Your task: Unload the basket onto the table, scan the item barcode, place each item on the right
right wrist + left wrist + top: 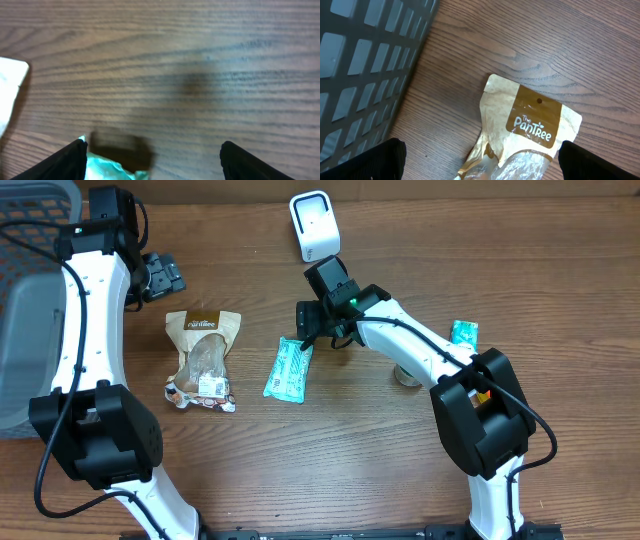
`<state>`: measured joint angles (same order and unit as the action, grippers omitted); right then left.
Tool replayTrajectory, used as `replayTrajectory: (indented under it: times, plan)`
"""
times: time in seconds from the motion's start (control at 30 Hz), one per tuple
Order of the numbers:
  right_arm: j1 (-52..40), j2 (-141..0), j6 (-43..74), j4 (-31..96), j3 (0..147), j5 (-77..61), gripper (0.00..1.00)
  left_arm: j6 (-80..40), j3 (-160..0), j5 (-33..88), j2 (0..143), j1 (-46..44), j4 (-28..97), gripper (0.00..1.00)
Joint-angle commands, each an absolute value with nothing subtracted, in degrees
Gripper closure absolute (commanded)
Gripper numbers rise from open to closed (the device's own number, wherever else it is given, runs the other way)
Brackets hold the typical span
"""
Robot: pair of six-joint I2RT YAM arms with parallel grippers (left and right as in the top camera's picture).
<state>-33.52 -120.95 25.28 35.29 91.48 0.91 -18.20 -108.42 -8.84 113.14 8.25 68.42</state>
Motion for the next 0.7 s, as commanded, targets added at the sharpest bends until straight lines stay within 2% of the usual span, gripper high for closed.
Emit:
replayTrajectory:
  times: [0.0, 0.13, 0.67]
  plan:
    - [-33.6, -118.7, 25.0, 33.4, 91.1, 1.7, 0.14, -18.4, -108.8, -9.0, 112.2, 7.8, 68.6, 0.0]
    - [-33.6, -118.8, 25.0, 31.1, 91.1, 1.7, 0.08, -18.4, -108.8, -9.0, 112.2, 7.8, 68.6, 0.01]
    - [-33.6, -121.4, 22.4, 26.3, 91.1, 1.7, 0.03, -18.4, -108.8, -9.0, 112.2, 7.8, 68.6, 0.0]
